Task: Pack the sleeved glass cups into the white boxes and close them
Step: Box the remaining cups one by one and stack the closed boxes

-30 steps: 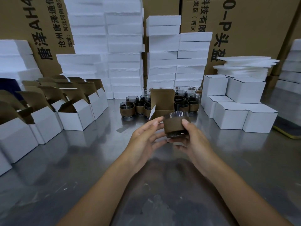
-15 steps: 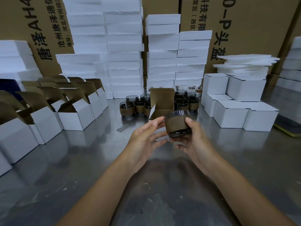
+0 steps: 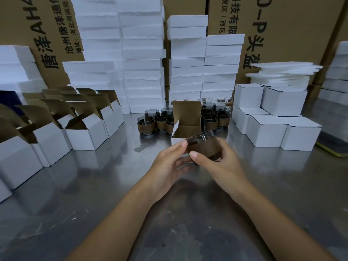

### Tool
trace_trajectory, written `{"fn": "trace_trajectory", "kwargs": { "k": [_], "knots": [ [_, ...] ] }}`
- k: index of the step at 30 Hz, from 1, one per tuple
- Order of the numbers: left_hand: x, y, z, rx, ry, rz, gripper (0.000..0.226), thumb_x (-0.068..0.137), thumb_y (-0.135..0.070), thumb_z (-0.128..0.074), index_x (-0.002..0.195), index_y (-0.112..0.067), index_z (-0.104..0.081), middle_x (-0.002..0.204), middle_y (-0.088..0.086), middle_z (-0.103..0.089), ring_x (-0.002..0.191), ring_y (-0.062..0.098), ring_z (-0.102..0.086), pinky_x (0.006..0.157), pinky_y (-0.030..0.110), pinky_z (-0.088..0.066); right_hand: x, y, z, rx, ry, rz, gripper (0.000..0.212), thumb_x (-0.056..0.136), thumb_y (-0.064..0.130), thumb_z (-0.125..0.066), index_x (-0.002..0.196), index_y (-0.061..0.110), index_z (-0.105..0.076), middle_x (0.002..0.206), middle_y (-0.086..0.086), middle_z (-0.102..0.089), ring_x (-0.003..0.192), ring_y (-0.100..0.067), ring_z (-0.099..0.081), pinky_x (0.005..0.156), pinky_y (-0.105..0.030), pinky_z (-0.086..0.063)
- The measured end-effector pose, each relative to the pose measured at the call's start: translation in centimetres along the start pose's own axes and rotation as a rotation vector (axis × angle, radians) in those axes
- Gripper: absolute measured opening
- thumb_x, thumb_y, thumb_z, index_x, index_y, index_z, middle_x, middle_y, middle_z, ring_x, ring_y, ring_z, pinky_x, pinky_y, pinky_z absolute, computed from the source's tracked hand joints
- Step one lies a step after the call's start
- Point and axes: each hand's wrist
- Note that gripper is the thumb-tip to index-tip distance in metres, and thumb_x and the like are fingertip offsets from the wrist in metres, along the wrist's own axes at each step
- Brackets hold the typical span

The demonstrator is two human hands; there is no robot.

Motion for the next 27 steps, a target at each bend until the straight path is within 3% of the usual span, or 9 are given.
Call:
{"fn": "trace_trajectory", "kwargs": {
  "k": [4,8,11,16,20,23,27],
  "knots": [
    [-0.1,-0.1,-0.1,-0.025,0.008,0.002,0.035,0.087,-0.04,-0.051,0.11,-0.02,-0.07,0.114,0.008,-0.068,0.107,0.018,-0.064,0.083,0.026,-0.053,-0.1,-0.4,0.0,-0.108,-0.011,0.045,0.051,0.064,0.029,-0.085,0.105,0.033,-0.054,0.111,-0.001,-0.06,0.098,-0.009,-0.062,0.076,-0.019,-0.05],
    [-0.1,-0.1,-0.2,-0.073,0.035,0.013,0.032,0.088,-0.037,-0.05,0.108,-0.024,-0.072,0.115,0.005,-0.068,0.104,0.016,-0.065,0.08,0.024,-0.052,-0.1,-0.5,-0.1,-0.131,-0.034,0.085,0.061,0.055,0.039,-0.081,0.109,0.034,-0.053,0.114,-0.001,-0.058,0.102,-0.012,-0.06,0.083,-0.028,-0.051],
    [-0.1,-0.1,-0.1,-0.097,0.053,0.022,0.029,0.09,-0.035,-0.05,0.11,-0.028,-0.071,0.117,0.003,-0.068,0.104,0.017,-0.066,0.08,0.027,-0.053,-0.1,-0.7,0.0,-0.147,-0.032,0.106,0.062,0.055,0.038,-0.081,0.11,0.034,-0.052,0.115,0.001,-0.057,0.102,-0.008,-0.059,0.079,-0.022,-0.05],
    [0.0,-0.2,0.1,-0.066,0.069,0.0,0.034,0.089,-0.03,-0.053,0.121,-0.026,-0.063,0.123,0.002,-0.064,0.113,0.026,-0.061,0.1,0.041,-0.044,0.0,-1.0,0.1,-0.161,0.01,0.125,0.063,0.057,0.038,-0.082,0.111,0.041,-0.049,0.115,0.014,-0.056,0.105,-0.001,-0.057,0.081,-0.018,-0.049],
    [0.0,-0.1,0.3,-0.022,0.061,-0.046,0.044,0.085,-0.017,-0.055,0.128,-0.022,-0.057,0.123,0.006,-0.064,0.114,0.025,-0.06,0.093,0.033,-0.049,0.2,-1.4,0.1,-0.132,0.03,0.155,0.065,0.059,0.024,-0.084,0.112,0.037,-0.049,0.107,0.019,-0.06,0.103,0.0,-0.059,0.081,-0.013,-0.046],
    [0.0,0.0,0.3,-0.036,0.035,-0.063,0.053,0.08,-0.011,-0.059,0.132,-0.018,-0.053,0.123,0.006,-0.065,0.113,0.024,-0.061,0.089,0.031,-0.052,0.1,-1.3,0.0,-0.128,0.033,0.165,0.065,0.057,0.029,-0.081,0.113,0.035,-0.049,0.104,0.021,-0.061,0.101,0.001,-0.06,0.079,-0.009,-0.045],
    [0.0,0.0,0.1,-0.042,0.02,-0.08,0.057,0.076,-0.008,-0.061,0.131,-0.017,-0.054,0.123,0.001,-0.065,0.112,0.021,-0.062,0.084,0.027,-0.052,0.2,-1.2,0.0,-0.132,0.03,0.172,0.063,0.057,0.022,-0.077,0.11,0.036,-0.048,0.105,0.016,-0.062,0.1,-0.003,-0.06,0.083,-0.017,-0.047]
  ]
}}
Point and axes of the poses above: each hand's wrist, its own x-axis towards the middle knuckle, its own z-axis out of the back of the hand, y = z × x
